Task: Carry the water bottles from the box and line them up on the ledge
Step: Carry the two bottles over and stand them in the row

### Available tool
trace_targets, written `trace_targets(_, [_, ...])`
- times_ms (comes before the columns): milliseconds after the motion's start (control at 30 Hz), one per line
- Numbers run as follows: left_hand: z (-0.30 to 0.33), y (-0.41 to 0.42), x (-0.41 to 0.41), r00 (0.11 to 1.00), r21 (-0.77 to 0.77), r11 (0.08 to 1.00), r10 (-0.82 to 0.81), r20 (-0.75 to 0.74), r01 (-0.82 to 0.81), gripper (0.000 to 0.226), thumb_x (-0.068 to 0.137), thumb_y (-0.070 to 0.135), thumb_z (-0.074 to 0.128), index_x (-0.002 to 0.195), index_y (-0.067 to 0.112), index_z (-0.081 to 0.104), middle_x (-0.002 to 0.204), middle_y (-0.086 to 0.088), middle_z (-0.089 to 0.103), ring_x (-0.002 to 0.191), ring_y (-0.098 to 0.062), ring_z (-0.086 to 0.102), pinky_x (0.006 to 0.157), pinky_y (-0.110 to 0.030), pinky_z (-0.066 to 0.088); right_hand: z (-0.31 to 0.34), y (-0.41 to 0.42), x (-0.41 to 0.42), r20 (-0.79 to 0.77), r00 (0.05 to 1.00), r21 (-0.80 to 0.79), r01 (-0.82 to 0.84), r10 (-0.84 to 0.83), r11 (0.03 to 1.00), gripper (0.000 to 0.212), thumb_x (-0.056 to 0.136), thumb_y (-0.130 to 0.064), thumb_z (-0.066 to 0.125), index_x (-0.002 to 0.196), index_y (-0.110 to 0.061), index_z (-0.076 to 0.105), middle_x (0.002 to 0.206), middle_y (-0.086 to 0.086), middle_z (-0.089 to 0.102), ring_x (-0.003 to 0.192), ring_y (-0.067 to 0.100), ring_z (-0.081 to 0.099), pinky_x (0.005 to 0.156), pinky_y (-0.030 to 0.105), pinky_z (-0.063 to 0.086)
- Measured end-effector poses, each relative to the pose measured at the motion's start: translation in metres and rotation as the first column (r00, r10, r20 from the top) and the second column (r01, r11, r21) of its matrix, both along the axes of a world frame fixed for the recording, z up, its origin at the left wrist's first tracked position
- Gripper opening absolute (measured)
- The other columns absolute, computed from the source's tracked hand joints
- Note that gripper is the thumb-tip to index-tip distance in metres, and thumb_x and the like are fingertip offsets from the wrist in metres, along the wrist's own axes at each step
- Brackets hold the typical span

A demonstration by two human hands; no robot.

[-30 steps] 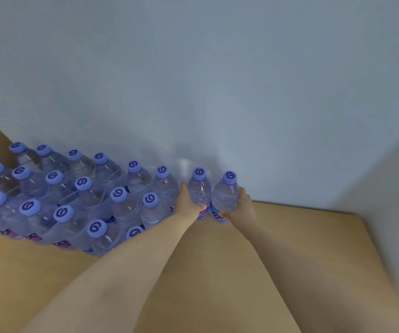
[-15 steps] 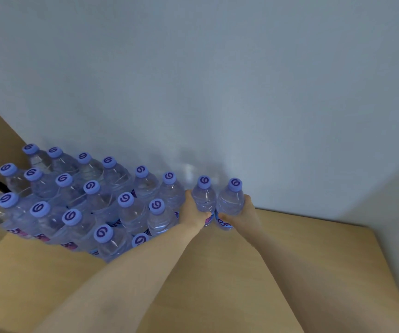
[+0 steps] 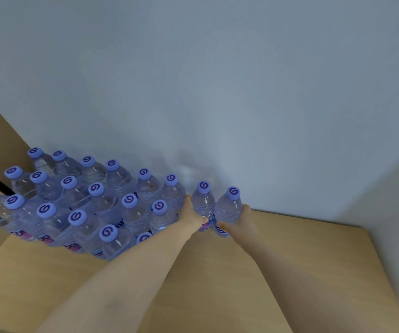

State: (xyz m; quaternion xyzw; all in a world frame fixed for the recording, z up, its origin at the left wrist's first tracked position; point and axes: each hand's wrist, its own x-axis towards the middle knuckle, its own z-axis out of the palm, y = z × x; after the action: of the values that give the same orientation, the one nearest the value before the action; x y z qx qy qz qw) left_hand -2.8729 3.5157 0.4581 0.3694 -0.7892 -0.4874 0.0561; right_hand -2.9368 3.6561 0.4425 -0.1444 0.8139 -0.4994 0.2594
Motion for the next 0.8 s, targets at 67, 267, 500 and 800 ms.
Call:
trace_targets(67, [0.002, 0.001, 0.001, 1.000, 0.000, 1.000, 0.011, -0.017, -0.011, 0.038, 0.079, -0.003, 0.059, 0.061, 0.018, 0.033, 0.058, 0.002, 0.036, 0.065, -0.017, 0.039, 0.063, -0.029, 0.037, 0.001, 0.000, -0.001, -0.005, 0.999, 0.018, -0.031, 0.032, 0.999, 0.038, 0.073, -0.011, 0.072, 0.095, -0.010, 0.042, 0.069, -0.004, 0.045, 0.055, 0.007, 0.040, 0.051, 0.022, 0.034])
trace_targets(267, [0.004, 0.004, 0.008, 0.988, 0.069, 0.998, 0.021, -0.155, -0.010, 0.022, 0.082, 0.000, 0.059, 0.072, 0.013, 0.045, 0.070, -0.007, 0.047, 0.068, -0.015, 0.041, 0.065, -0.028, 0.040, 0.007, -0.005, -0.003, -0.042, 0.998, 0.082, -0.043, 0.046, 0.996, 0.030, 0.074, -0.006, 0.066, 0.084, -0.012, 0.038, 0.063, -0.004, 0.036, 0.052, 0.009, 0.029, 0.047, 0.021, 0.028])
trace_targets(500, [0.005, 0.005, 0.007, 0.985, 0.062, 0.998, 0.031, -0.171, -0.021, 0.024, 0.081, -0.001, 0.058, 0.070, 0.015, 0.044, 0.068, -0.005, 0.045, 0.067, -0.014, 0.038, 0.063, -0.028, 0.038, 0.016, -0.007, 0.000, -0.008, 0.999, 0.069, -0.036, 0.037, 0.997, 0.027, 0.078, -0.003, 0.059, 0.072, -0.015, 0.036, 0.055, -0.005, 0.029, 0.060, 0.015, 0.022, 0.052, 0.027, 0.024])
trace_targets(800, [0.004, 0.007, 0.003, 1.000, -0.029, 0.999, 0.016, 0.004, -0.016, 0.040, 0.086, -0.005, 0.054, 0.060, 0.015, 0.031, 0.058, -0.001, 0.033, 0.069, -0.020, 0.038, 0.063, -0.029, 0.032, 0.015, -0.009, 0.012, 0.081, 0.992, -0.015, 0.095, -0.094, 0.995, 0.023, 0.079, 0.004, 0.056, 0.077, -0.013, 0.041, 0.055, -0.009, 0.042, 0.043, 0.004, 0.034, 0.039, 0.014, 0.032])
